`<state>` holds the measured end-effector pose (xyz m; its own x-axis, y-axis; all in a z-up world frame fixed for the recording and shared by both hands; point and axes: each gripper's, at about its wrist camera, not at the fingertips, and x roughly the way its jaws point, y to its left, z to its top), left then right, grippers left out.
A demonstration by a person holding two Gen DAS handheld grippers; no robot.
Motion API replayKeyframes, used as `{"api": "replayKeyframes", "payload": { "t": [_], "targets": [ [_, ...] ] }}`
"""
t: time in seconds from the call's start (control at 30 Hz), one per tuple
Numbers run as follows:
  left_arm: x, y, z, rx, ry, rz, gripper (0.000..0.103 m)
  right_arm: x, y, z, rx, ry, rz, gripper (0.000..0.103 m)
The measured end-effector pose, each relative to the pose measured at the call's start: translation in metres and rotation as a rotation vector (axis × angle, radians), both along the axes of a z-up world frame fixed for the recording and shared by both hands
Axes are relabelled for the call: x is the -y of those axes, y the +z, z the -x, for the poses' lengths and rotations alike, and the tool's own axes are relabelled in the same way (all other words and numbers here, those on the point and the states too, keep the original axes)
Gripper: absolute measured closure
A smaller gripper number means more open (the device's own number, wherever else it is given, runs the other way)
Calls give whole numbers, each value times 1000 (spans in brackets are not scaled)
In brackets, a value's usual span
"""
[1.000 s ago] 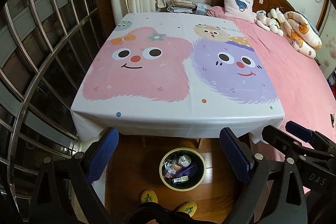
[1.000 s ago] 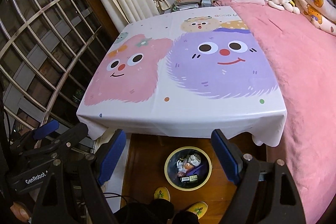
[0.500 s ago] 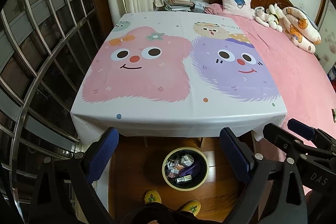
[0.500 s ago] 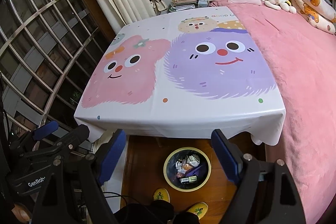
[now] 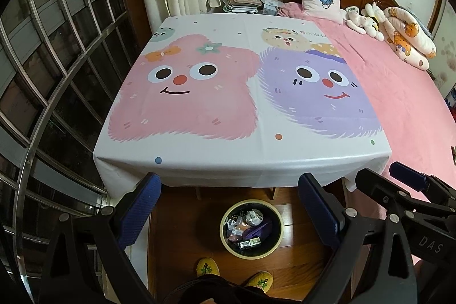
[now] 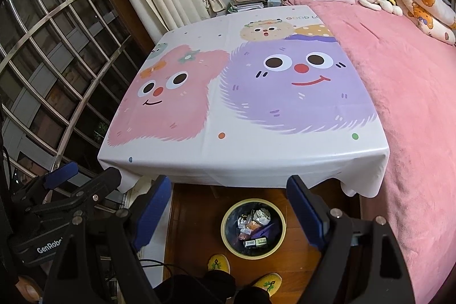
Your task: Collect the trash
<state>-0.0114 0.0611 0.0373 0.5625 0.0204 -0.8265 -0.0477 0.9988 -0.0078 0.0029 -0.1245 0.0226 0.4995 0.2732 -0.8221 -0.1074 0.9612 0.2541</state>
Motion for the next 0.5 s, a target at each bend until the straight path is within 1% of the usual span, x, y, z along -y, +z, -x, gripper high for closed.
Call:
{"api": "replayKeyframes", "payload": {
  "t": [0.5],
  "targets": [
    [3,-2,-9,-6,-17,4,7,5,-1,-3,-2,-2,-7,19]
  ]
}}
